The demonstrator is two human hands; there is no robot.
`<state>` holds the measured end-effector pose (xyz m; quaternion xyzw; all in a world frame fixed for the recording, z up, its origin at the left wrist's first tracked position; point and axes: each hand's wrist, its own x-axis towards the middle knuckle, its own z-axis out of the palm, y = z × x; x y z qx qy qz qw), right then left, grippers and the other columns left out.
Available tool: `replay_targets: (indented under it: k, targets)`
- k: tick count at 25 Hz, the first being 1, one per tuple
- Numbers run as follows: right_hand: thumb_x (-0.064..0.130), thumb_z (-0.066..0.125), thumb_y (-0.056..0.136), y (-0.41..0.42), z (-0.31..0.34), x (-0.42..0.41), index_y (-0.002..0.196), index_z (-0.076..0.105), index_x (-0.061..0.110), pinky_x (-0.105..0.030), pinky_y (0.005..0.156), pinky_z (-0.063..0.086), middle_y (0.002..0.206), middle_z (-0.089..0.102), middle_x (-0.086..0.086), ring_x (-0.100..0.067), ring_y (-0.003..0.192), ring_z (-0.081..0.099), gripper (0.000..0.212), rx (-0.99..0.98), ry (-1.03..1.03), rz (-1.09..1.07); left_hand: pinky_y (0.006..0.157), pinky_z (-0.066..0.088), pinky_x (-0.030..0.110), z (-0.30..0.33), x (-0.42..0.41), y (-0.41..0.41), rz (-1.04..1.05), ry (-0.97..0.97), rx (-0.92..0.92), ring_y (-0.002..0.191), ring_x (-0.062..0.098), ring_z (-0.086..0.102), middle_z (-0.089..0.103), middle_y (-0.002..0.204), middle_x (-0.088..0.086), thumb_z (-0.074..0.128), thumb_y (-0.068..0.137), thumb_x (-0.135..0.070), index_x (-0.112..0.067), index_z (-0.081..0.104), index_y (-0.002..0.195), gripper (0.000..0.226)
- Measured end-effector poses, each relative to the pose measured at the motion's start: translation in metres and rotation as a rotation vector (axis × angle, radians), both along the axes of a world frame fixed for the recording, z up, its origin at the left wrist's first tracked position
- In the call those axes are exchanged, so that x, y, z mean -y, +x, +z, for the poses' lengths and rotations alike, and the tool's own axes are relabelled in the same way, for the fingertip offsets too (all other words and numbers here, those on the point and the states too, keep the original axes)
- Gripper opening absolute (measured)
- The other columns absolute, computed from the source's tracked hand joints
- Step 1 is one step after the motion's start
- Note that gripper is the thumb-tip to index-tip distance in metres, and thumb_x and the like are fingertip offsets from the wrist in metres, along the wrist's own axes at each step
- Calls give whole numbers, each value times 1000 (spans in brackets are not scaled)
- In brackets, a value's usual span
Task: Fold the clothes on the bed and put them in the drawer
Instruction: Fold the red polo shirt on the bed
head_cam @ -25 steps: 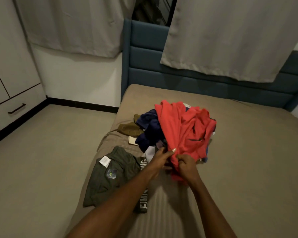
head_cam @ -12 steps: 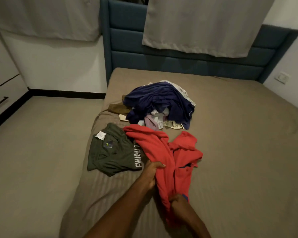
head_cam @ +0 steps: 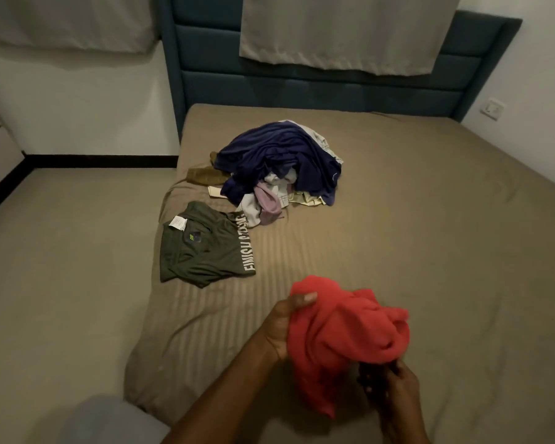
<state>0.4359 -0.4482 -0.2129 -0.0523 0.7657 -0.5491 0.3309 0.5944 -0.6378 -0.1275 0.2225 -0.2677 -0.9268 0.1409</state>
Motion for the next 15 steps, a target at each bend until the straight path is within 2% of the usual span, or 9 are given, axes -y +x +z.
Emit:
replay_targets:
  k: [2, 4, 6, 7, 9, 10, 12, 13, 15]
  targets:
    - [-8, 68, 89, -2, 5, -10, 120, 65, 8, -30, 50, 56, 101, 74, -24, -33, 77, 69, 35, -25, -72, -43, 84, 60, 37, -39, 11, 21, 217, -61, 234, 93, 31, 75, 76, 106, 22, 81, 71, -11, 2, 77, 108, 39]
    - [-4, 79, 83, 4, 4, 1, 126, 58, 7, -33, 55, 60, 111, 70, -27, -32, 82, 69, 50, -87, -18, -15, 83, 59, 36, -82, 13, 52, 439, -255, 557, 92, 32, 74, 78, 100, 18, 81, 68, -26, -5, 78, 99, 38]
    - [18, 93, 70, 11, 6, 21, 135, 48, 10, -47, 72, 62, 118, 67, -24, -37, 92, 70, 79, -167, 23, -59, 80, 57, 37, -110, 4, 76, 549, -469, 749, 94, 33, 74, 78, 91, 9, 81, 62, -38, -14, 74, 98, 43]
    - [35, 93, 60, 14, 11, 31, 141, 42, 10, -54, 83, 59, 126, 62, -25, -43, 101, 68, 99, -233, 88, -75, 81, 56, 37, -117, -4, 82, 572, -571, 804, 96, 32, 73, 77, 92, 4, 83, 67, -36, -19, 70, 105, 43]
    - [58, 76, 48, 17, 20, 50, 150, 33, 8, -54, 97, 48, 135, 49, -33, -52, 116, 56, 122, -363, 278, -15, 85, 53, 38, -119, -23, 86, 655, -829, 915, 102, 27, 69, 71, 106, 2, 82, 78, -26, -24, 59, 123, 51]
    - [63, 69, 47, 19, 26, 59, 151, 34, 8, -53, 98, 45, 134, 48, -34, -52, 119, 53, 123, -407, 330, 7, 90, 52, 39, -116, -32, 86, 694, -1035, 975, 107, 25, 64, 68, 115, 4, 79, 80, -24, -23, 56, 130, 55]
    - [64, 68, 46, 18, 37, 73, 140, 46, 10, -48, 93, 46, 126, 55, -31, -49, 115, 56, 110, -417, 304, 22, 100, 48, 42, -110, -49, 83, 751, -1477, 950, 118, 26, 56, 62, 129, 7, 76, 78, -21, -16, 62, 129, 53]
    - [60, 71, 46, 14, 38, 79, 132, 51, 10, -45, 89, 47, 122, 60, -28, -45, 111, 60, 101, -396, 264, 21, 101, 48, 42, -105, -58, 79, 714, -1619, 829, 117, 26, 56, 62, 127, 4, 76, 77, -18, -17, 67, 121, 45]
    - [49, 76, 46, 14, 48, 84, 119, 56, 16, -42, 86, 51, 117, 68, -19, -38, 104, 66, 82, -388, 165, 6, 95, 52, 41, -104, -79, 72, 515, -1733, 569, 111, 19, 61, 63, 119, -8, 77, 81, -20, -25, 69, 114, 35]
